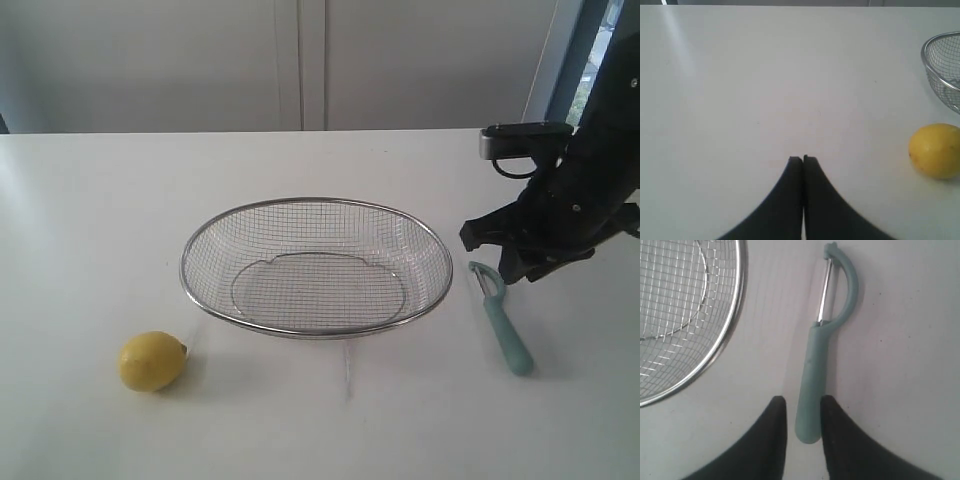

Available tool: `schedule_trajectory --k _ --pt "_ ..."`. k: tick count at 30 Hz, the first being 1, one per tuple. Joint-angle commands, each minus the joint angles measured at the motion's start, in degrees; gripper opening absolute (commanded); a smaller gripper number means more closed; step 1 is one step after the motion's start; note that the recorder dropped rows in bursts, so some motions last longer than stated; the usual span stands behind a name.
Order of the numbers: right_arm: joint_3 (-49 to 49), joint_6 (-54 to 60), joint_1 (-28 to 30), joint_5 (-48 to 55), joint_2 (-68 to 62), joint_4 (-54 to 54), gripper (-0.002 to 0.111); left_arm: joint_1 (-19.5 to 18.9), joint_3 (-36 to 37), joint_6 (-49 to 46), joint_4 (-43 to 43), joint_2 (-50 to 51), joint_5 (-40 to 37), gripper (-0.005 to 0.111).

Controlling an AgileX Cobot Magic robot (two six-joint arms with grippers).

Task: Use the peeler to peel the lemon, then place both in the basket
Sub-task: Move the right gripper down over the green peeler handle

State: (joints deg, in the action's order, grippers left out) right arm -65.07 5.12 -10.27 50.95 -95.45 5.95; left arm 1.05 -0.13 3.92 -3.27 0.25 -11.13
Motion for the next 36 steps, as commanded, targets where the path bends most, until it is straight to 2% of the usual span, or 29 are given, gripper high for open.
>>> schedule_trajectory --k 1,4,9,18,36 --pt "-0.50 -1.63 -0.16 -1.55 -0.07 -0.01 0.041 0.26 0.13 0.05 -0.09 -0.25 -0.04 0.000" --pt "-0.50 -3.01 -0.16 -1.53 -0.07 -0.01 0.049 0.26 0.13 0.05 -0.09 -0.25 -0.04 0.000" --pt "-0.28 -6.77 -0.16 -1.32 -0.07 -0.15 0.049 0.26 0.13 0.05 -0.09 -0.25 -0.04 0.000" --pt "2.51 -6.77 -0.16 -4.84 -0.07 -0.23 0.049 0.26 0.13 0.05 -0.09 -0.25 -0.04 0.000" --pt "2.51 -6.77 -0.16 -4.84 -6.90 0.02 0.049 0.26 0.13 0.05 -0.09 -0.25 -0.04 0.000"
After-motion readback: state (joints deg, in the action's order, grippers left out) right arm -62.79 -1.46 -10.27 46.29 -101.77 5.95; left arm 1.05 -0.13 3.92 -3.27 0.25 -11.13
